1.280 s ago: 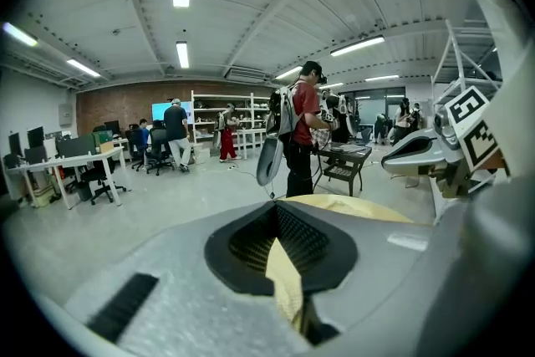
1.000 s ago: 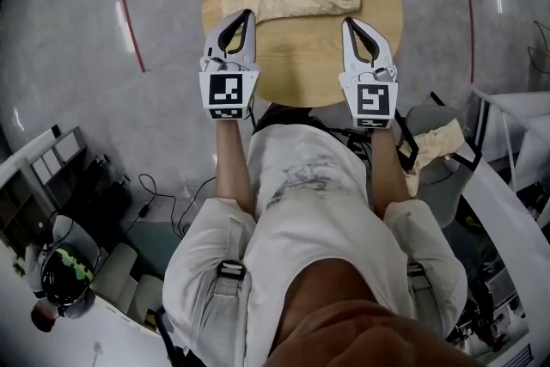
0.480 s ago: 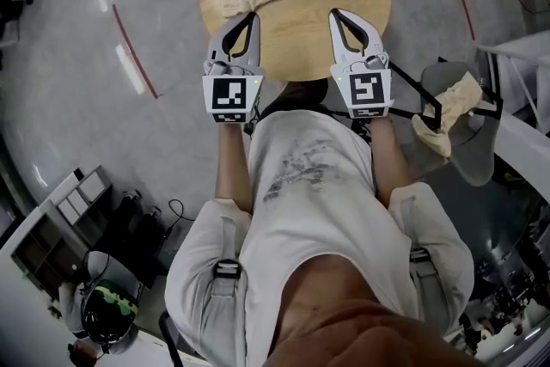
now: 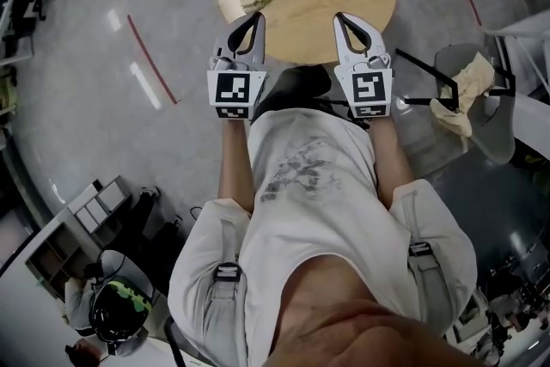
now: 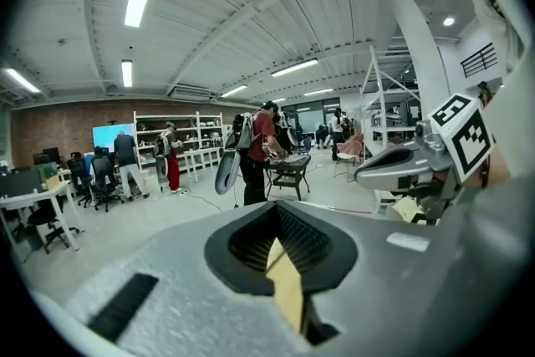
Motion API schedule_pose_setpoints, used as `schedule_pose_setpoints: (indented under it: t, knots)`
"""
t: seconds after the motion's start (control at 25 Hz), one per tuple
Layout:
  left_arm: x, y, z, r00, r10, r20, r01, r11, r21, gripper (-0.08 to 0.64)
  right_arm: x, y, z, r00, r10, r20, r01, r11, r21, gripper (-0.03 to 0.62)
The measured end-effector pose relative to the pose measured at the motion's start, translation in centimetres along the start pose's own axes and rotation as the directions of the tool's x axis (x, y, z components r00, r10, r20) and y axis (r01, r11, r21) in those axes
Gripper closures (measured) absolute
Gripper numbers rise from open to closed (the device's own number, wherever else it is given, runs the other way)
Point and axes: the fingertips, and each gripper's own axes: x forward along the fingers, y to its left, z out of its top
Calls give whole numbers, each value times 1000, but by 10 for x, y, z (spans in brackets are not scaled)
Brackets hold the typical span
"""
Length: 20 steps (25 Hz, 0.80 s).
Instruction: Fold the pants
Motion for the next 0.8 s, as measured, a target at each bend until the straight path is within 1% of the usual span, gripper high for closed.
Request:
schedule_pose_setpoints:
  t: [0.12,0.24,0.44,0.6,0.8]
  knots:
    - [-7,7,-2,1000,7,0,-7,1000,0,552,2,5,-6,1000,0,-19,0,1000,0,583]
    - [-8,12,-3,1000,-7,1,7,1000,-6,552,7,9,-7,999,-4,-33,3,1000,-6,583]
    - [-4,22,-6,998,-63,-8,63,998,6,552,15,20,-3,998,-28,-57,28,1000,-6,583]
    - [-1,40,-7,995,-101,3,101,995,14,552,24,33,0,996,-55,-74,55,998,-4,583]
    - [11,62,-16,981,-194,12,194,981,15,552,46,44,3,986,-135,-93,137,990,14,583]
